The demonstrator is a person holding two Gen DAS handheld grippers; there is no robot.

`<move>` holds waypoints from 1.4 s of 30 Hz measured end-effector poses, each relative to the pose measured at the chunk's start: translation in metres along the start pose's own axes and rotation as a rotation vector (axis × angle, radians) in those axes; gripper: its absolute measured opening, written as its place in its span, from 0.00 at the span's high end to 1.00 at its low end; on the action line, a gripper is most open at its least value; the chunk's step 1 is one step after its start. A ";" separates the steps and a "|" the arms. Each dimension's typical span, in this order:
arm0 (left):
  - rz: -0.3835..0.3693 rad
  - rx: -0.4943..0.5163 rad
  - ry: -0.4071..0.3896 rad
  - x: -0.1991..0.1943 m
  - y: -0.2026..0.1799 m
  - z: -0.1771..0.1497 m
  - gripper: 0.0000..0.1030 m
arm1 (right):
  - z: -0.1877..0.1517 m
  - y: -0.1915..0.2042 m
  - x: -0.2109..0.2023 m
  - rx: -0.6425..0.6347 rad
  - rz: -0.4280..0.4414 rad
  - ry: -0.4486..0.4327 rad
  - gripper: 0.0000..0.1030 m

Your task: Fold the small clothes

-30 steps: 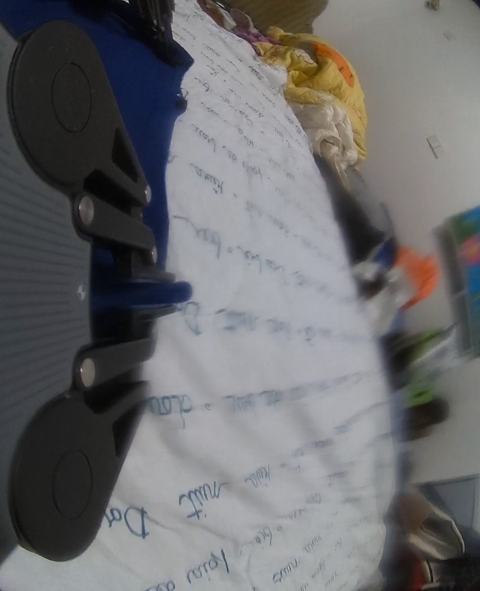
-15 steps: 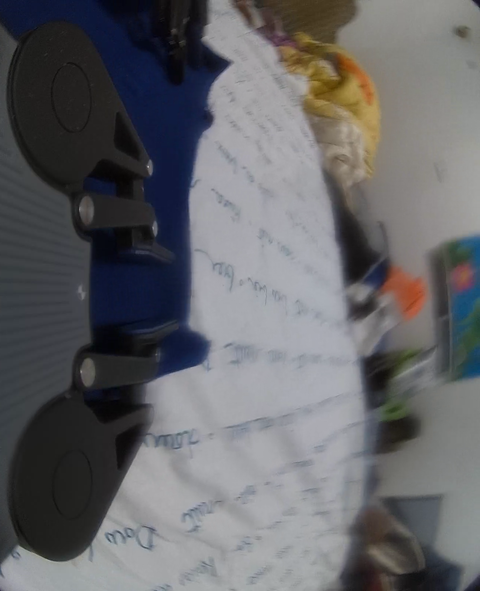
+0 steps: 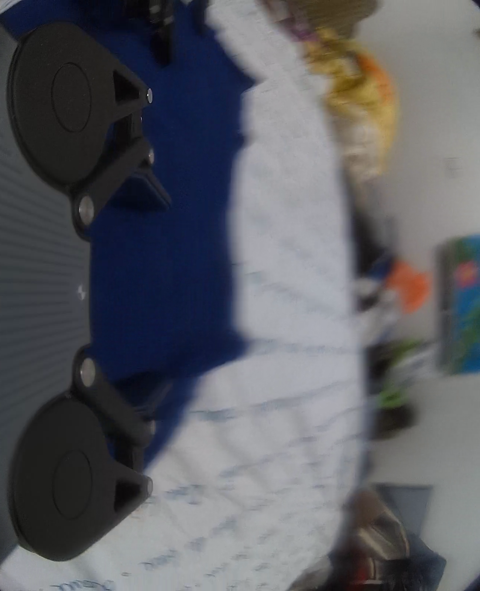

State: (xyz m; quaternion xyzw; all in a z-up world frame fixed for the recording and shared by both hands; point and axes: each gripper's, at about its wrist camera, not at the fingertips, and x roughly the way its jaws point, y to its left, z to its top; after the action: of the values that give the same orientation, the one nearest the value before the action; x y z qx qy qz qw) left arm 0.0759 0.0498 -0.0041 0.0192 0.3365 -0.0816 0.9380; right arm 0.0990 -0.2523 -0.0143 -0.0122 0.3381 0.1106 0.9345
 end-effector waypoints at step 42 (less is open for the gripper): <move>0.015 -0.461 0.169 -0.142 0.082 -0.071 0.90 | -0.032 -0.023 -0.074 0.302 0.163 0.217 0.94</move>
State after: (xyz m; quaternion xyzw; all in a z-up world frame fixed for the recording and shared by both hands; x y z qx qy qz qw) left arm -0.0633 0.1573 0.0296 -0.1860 0.4234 0.0061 0.8866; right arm 0.0287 -0.2929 0.0062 0.1438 0.4496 0.1321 0.8716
